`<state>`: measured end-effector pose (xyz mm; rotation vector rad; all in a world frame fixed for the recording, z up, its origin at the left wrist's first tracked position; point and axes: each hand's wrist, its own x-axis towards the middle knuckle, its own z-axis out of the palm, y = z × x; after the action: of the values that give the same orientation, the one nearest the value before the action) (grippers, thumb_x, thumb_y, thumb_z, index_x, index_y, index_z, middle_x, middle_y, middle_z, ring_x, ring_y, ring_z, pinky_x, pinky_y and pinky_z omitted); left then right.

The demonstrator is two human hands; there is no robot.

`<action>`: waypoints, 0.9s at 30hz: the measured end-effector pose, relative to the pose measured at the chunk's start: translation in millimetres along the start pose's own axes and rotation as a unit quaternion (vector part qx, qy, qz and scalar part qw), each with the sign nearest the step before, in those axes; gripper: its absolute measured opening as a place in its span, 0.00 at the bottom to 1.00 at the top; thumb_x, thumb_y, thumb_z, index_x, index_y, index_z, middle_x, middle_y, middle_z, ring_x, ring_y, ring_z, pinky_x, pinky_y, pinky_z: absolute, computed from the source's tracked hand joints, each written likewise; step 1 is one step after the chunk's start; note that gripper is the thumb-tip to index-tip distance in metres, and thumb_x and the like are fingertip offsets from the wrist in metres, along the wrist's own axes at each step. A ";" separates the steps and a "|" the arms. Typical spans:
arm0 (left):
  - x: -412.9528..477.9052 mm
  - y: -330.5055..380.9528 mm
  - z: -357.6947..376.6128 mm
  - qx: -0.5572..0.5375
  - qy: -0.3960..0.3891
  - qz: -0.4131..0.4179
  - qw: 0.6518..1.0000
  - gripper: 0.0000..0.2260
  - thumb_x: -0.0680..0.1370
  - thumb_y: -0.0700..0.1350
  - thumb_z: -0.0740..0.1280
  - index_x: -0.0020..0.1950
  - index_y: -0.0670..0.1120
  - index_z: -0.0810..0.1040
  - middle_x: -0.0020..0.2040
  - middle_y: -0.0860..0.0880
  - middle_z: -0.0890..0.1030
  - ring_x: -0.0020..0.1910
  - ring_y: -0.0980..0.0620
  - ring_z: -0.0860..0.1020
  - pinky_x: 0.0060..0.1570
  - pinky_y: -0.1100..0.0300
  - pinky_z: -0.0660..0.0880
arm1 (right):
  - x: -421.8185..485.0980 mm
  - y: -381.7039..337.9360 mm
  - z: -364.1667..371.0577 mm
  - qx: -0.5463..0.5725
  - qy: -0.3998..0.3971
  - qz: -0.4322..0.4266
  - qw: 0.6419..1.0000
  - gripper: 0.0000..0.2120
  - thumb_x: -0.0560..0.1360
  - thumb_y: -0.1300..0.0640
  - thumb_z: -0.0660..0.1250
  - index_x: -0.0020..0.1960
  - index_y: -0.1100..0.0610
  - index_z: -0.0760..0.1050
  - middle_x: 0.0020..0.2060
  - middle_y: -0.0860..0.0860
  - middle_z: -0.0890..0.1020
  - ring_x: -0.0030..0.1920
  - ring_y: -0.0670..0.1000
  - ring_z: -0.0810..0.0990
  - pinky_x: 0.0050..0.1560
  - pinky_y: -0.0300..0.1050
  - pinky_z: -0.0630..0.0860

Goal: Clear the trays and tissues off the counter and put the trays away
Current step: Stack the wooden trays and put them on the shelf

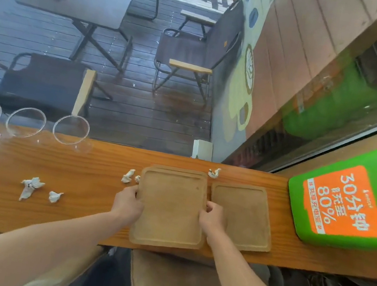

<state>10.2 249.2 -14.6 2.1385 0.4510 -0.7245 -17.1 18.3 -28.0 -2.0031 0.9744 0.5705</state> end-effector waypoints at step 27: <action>33.2 11.4 28.2 0.072 0.042 0.003 0.996 0.17 0.80 0.36 0.62 0.69 0.42 0.74 0.66 0.43 0.70 0.59 0.47 0.70 0.62 0.56 0.68 | 47.2 -8.2 0.7 -0.109 -0.017 -0.012 0.994 0.14 0.78 0.59 0.65 0.63 0.60 0.78 0.62 0.55 0.77 0.60 0.55 0.78 0.63 0.54 0.77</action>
<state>32.3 222.2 -43.1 2.3122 0.4469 -0.6835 17.7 1.6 -56.4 -2.1873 0.8986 0.7218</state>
